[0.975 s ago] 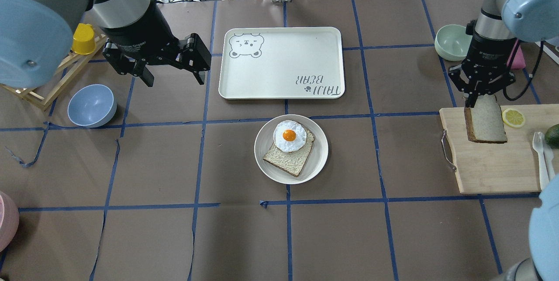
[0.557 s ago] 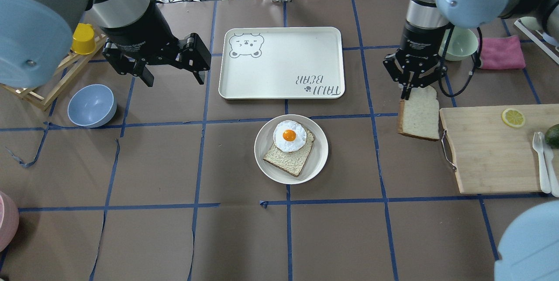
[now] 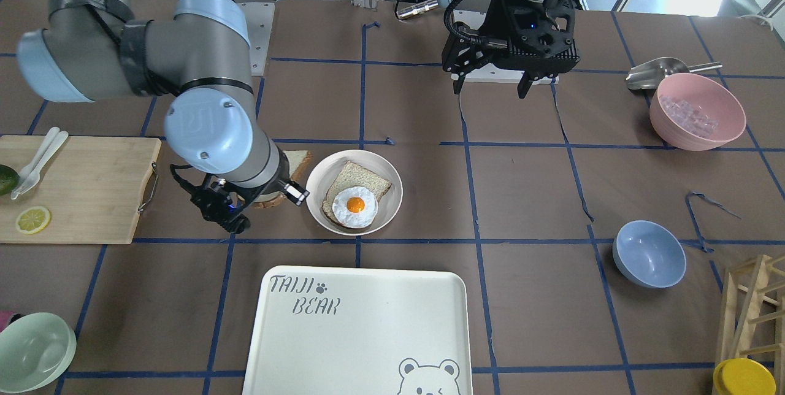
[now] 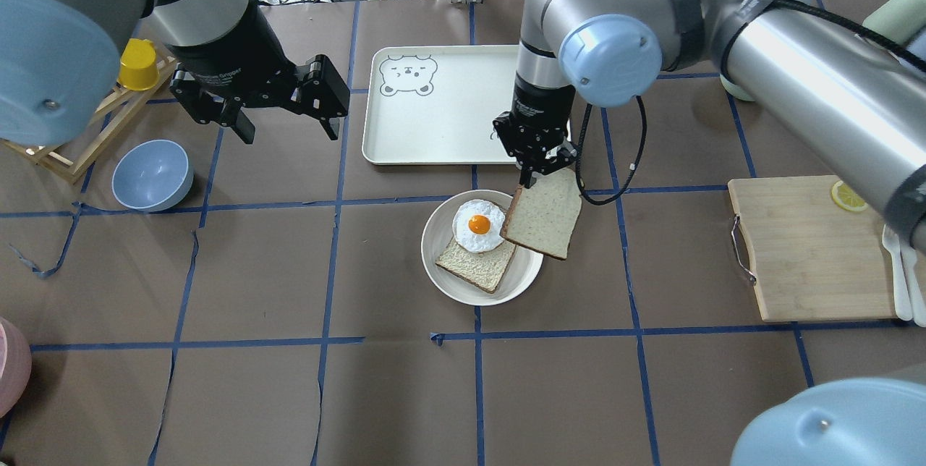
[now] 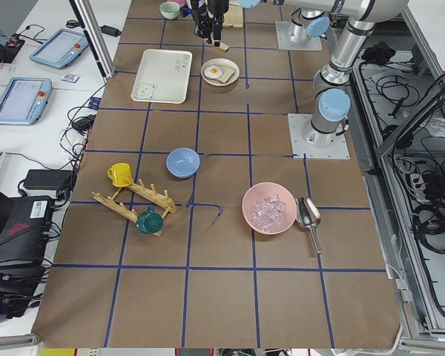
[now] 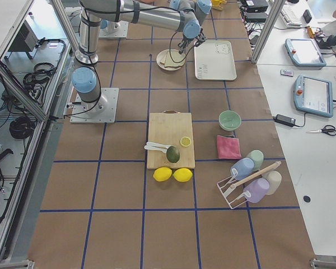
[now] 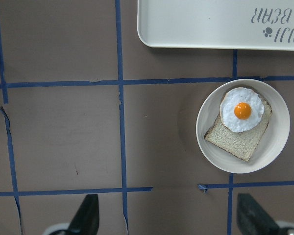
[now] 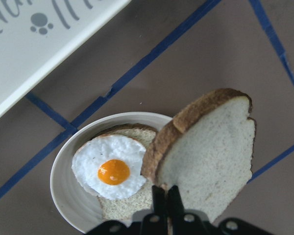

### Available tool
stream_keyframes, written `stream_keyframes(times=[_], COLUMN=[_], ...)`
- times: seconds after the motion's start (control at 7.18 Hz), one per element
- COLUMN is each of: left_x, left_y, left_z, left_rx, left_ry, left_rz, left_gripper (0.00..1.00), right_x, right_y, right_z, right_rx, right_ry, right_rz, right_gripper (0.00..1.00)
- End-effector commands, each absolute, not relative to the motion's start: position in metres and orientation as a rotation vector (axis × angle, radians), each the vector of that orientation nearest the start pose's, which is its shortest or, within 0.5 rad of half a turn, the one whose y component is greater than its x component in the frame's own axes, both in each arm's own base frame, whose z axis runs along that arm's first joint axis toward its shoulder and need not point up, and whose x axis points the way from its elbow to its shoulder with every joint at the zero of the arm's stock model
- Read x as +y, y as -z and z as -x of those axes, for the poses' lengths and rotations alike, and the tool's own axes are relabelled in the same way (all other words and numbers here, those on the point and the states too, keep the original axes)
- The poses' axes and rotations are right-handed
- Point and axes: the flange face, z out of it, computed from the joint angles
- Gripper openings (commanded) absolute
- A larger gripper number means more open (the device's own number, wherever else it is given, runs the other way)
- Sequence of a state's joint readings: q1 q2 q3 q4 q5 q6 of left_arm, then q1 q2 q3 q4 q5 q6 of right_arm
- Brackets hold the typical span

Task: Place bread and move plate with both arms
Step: 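Lower the bread onto the egg toast and open the right gripper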

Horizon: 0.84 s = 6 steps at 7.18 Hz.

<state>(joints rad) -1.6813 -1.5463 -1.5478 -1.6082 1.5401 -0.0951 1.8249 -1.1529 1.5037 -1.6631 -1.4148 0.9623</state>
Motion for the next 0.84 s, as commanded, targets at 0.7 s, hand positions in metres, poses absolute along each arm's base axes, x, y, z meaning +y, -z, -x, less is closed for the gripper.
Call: stream_keyframes(times=[0.7], left_x=[-0.464], left_y=[-0.508], left_z=[0.189], left_rx=[3.171], left_ry=[0.012], left_rz=[-0.032], left_gripper=[1.00], right_x=[-0.546], right_y=[-0.250], right_z=[-0.362], right_rx=[2.874], right_ry=[-0.461], right_rz=[-1.160], right_gripper=[0.07])
